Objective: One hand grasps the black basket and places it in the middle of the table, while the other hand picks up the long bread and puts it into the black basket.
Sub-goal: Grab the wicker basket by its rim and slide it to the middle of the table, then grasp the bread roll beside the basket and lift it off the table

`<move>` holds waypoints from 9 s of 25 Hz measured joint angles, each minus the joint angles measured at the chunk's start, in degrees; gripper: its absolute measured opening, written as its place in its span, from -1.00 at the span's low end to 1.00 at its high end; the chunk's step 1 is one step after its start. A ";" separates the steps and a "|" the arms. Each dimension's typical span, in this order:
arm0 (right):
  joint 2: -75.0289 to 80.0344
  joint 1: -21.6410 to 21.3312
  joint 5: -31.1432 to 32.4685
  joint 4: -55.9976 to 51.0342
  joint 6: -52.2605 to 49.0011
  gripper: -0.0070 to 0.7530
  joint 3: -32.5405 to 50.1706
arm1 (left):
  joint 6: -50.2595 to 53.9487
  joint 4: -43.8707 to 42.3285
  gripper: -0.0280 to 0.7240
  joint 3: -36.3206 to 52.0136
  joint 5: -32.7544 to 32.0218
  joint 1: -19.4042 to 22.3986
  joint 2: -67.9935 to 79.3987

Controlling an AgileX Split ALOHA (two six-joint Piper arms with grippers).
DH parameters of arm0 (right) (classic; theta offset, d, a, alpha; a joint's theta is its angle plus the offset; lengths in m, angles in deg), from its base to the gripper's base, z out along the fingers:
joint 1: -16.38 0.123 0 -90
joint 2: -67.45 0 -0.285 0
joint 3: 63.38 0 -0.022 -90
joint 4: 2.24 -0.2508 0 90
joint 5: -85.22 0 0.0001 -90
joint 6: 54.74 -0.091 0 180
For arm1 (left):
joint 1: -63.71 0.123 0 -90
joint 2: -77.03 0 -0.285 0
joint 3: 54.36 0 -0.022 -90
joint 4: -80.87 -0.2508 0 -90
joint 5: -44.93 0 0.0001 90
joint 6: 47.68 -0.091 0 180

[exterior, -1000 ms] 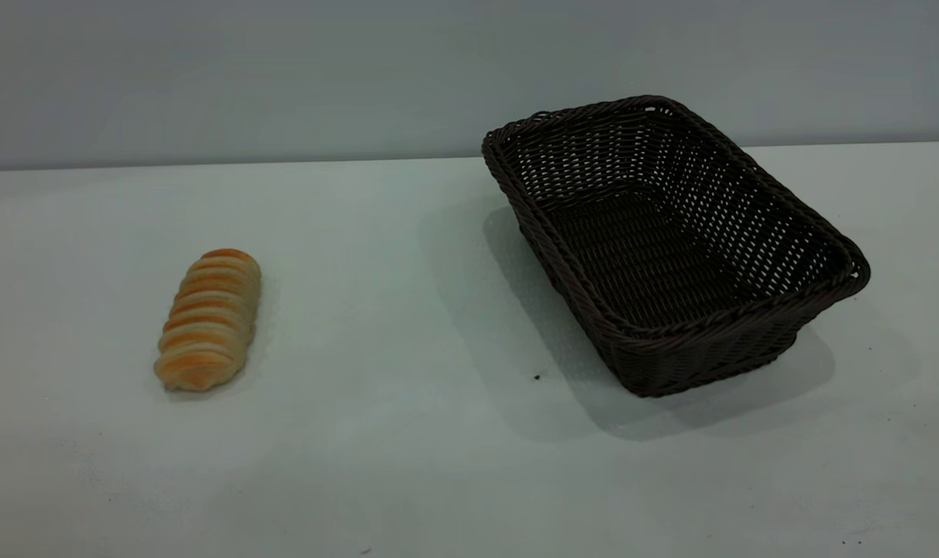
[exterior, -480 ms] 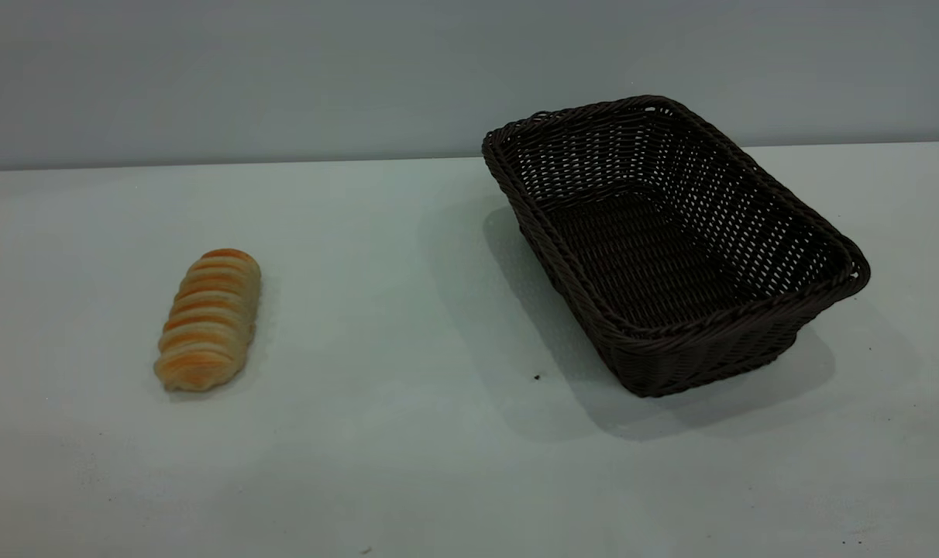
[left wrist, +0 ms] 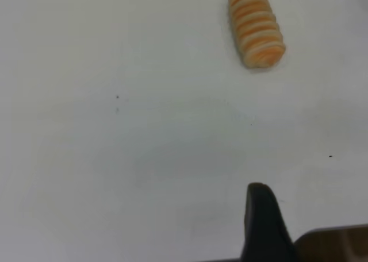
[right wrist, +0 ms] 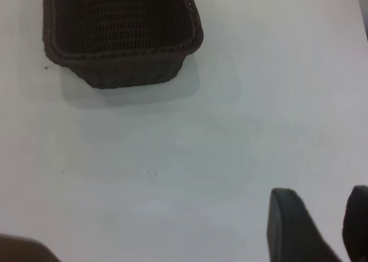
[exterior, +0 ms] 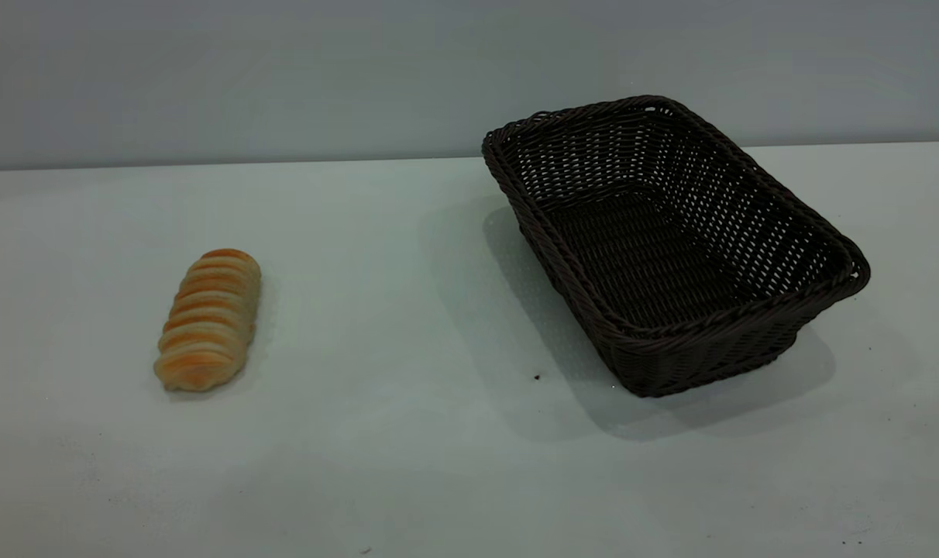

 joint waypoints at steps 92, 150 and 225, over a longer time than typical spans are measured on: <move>115.12 1.32 -45.40 -56.13 1.68 0.34 -23.76 | 7.25 -0.89 0.31 -10.49 19.01 0.00 31.93; 139.32 14.78 -11.80 -13.49 -5.97 -0.16 -79.74 | 7.27 -0.83 0.31 -10.41 16.89 0.00 31.93; 64.92 19.45 5.94 4.55 -9.69 0.26 -38.59 | -56.07 22.47 0.31 -35.02 48.60 0.00 122.31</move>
